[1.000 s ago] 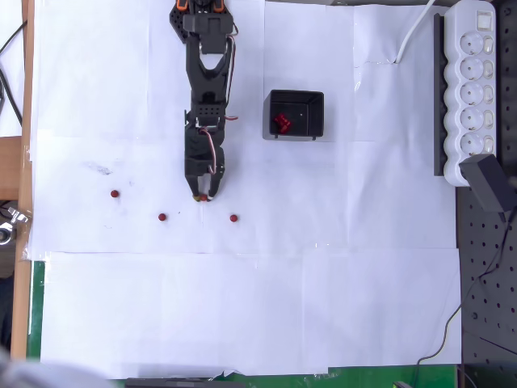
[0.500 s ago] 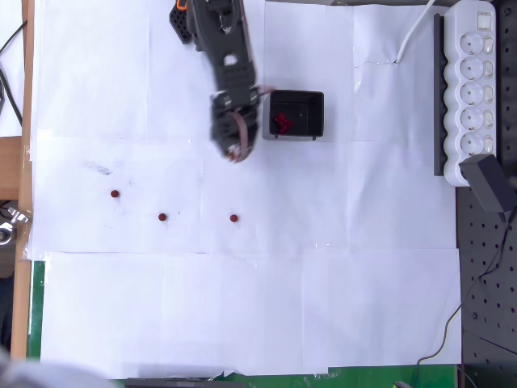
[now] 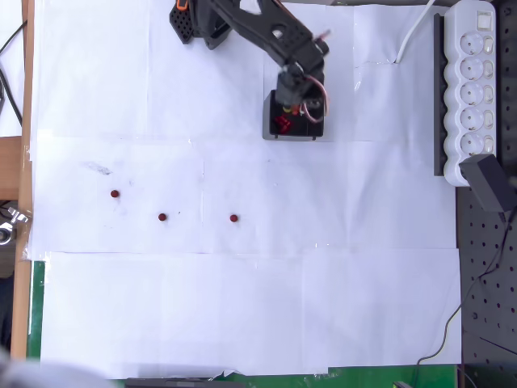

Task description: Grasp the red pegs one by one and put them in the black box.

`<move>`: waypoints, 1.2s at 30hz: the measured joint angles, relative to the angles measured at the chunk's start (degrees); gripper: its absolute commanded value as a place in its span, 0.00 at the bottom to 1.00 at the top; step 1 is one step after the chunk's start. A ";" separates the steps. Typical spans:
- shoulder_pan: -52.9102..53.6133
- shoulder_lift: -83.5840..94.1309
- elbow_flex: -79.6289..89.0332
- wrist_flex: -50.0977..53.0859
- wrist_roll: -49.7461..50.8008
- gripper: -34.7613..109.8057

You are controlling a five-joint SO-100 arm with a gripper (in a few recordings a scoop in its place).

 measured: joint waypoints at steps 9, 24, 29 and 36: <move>0.00 4.13 -1.85 -4.66 1.76 0.34; 11.34 -15.29 1.41 -0.97 6.15 0.35; 29.09 -23.29 -12.39 -9.67 23.82 0.34; 55.20 -21.71 -44.47 -42.36 46.05 0.34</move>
